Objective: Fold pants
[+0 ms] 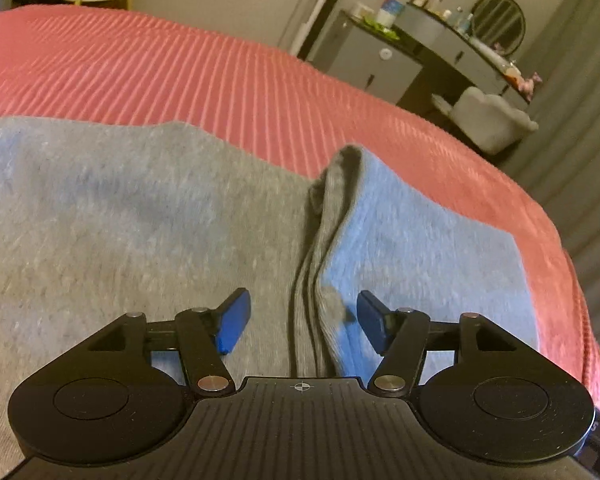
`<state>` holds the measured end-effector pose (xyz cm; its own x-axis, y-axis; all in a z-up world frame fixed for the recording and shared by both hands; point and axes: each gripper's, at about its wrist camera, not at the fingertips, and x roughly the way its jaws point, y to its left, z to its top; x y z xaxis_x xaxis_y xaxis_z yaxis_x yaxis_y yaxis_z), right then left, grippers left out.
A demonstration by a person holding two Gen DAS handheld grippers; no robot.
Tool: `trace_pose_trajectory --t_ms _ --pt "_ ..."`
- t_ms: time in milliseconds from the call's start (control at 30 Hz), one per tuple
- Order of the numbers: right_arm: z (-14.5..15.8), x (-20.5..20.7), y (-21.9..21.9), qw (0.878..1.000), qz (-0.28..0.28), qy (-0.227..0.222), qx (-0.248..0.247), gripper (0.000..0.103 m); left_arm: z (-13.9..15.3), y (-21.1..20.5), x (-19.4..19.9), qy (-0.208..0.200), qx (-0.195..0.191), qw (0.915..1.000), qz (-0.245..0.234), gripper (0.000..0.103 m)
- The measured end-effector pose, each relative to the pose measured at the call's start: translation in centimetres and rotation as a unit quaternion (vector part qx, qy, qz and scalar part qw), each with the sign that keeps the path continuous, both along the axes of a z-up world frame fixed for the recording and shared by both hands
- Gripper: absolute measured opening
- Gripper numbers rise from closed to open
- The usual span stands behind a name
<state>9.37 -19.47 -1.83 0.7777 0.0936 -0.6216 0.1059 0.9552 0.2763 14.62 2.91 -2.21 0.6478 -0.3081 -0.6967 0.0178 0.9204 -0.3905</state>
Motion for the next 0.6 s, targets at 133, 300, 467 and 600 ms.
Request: trace_pose_trajectory --t_ms 133,300,467,600 --pt "0.0 0.0 -0.1 1.000 0.002 0.001 0.001 0.060 -0.2 -1.0 -0.1 0.001 0.000 0.9999 -0.012 0.065" --pt "-0.1 0.2 0.0 1.000 0.001 0.003 0.003 0.061 -0.5 -1.9 0.2 0.000 0.006 0.9997 -0.023 0.049" --pt "-0.2 0.3 0.3 1.000 0.009 0.000 -0.001 0.069 -1.0 -2.0 0.9 0.002 -0.002 0.9996 -0.029 0.042" --pt "-0.1 0.3 0.9 1.000 0.013 -0.017 -0.018 0.081 -1.8 -1.3 1.4 0.003 -0.036 0.9990 -0.026 0.038"
